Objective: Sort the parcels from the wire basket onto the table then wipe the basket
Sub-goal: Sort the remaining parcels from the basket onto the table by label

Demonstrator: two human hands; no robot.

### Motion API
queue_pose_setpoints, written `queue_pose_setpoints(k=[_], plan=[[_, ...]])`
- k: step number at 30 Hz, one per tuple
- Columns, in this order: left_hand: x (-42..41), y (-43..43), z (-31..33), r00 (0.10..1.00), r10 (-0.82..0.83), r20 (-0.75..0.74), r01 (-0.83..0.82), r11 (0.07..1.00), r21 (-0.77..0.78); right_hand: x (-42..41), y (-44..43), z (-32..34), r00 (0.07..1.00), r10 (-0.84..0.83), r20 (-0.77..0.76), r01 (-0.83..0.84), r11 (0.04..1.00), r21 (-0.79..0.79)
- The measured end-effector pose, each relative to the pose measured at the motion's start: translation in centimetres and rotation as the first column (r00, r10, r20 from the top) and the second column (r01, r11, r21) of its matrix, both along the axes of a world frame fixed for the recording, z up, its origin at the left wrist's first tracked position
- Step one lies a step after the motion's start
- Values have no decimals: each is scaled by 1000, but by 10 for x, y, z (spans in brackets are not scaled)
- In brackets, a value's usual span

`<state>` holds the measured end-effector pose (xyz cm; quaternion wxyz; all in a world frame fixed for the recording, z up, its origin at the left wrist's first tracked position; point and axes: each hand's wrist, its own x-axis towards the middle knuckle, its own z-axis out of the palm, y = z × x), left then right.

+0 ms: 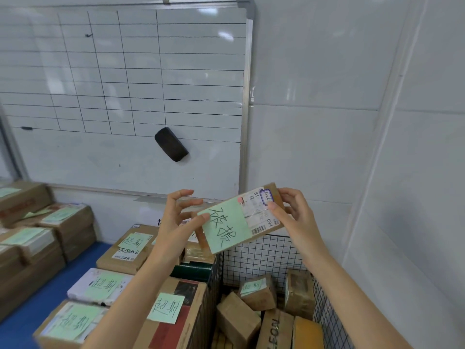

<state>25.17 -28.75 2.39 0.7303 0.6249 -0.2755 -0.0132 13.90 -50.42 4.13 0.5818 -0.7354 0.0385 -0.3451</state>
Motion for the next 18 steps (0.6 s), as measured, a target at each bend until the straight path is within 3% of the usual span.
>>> queue_pose_setpoints(k=[7,13,18], plan=[[-11,11,-8,979,-152,135,102,941,322,5,2,5,997,-62,44,61,998,22],[-24,17,-19,975,-206,86,169,932,320,14,13,6,996,-44,71,40,998,53],[-32,28,-33,996,-83,35,71,962,262,27,29,-5,998,39,54,-43,996,75]])
